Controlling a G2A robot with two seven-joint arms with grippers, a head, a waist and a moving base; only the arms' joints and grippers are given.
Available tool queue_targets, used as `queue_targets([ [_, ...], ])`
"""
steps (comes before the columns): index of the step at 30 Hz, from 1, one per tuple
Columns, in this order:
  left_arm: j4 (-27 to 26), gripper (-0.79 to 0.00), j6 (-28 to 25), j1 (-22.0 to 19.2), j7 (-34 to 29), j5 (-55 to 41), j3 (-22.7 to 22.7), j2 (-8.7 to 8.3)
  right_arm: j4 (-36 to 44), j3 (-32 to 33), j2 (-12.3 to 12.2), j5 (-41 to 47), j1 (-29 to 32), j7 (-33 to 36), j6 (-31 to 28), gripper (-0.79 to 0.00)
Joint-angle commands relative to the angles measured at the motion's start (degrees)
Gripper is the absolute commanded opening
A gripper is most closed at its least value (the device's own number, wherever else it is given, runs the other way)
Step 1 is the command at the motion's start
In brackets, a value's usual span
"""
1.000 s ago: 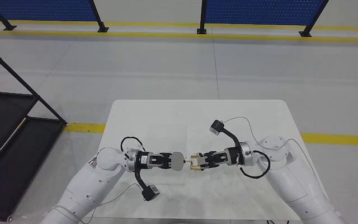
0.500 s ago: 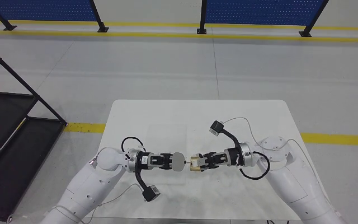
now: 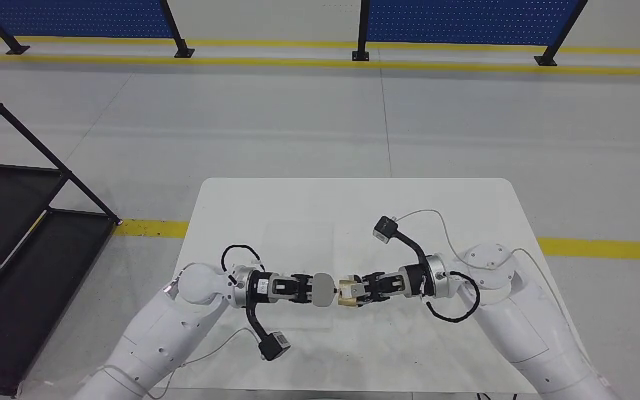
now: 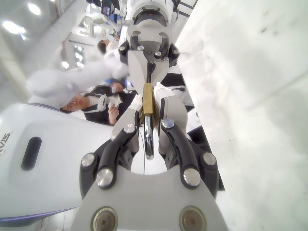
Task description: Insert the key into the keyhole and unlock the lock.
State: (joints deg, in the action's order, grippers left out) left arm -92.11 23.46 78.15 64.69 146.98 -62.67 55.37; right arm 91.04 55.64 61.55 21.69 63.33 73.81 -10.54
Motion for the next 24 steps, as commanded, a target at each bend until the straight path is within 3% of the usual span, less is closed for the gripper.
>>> queue_targets([
  [1,0.04,-0.785,0.13,-0.14,-0.12,-0.04,0.2,0.04,0.02,-0.05,-0.02,0.01,-0.02,-0.03,0.03,-0.785],
  [6,0.18,-0.785,0.53,-0.3,-0.4,-0.03,0.42,0.09,0.03,-0.07,-0.05,0.16,0.1,-0.46,0.0,-0.785],
  [7,0.14,-0.659,0.56,-0.33,-0.43,-0.06,0.43,0.1,0.03,-0.06,-0.06,0.17,0.14,-0.61,-0.02,-0.785],
  [8,0.13,-0.471,0.59,-0.36,-0.51,-0.15,0.37,0.09,0.01,-0.05,-0.07,0.27,0.21,-0.74,-0.01,-0.785],
  [9,0.04,0.0,0.57,-0.38,-0.47,-0.21,0.32,0.08,-0.04,-0.04,-0.08,0.33,0.26,-0.88,-0.04,-0.785],
  [19,-0.31,0.0,-0.44,-0.67,0.1,-2.4,-2.38,-0.43,-0.47,0.24,-0.17,0.71,0.98,-2.52,-0.46,-0.785],
  [24,-0.48,0.0,-7.48,-1.38,3.32,-6.81,-4.07,-0.93,-0.35,0.44,-0.35,-1.19,1.39,-3.48,-0.53,-0.785],
])
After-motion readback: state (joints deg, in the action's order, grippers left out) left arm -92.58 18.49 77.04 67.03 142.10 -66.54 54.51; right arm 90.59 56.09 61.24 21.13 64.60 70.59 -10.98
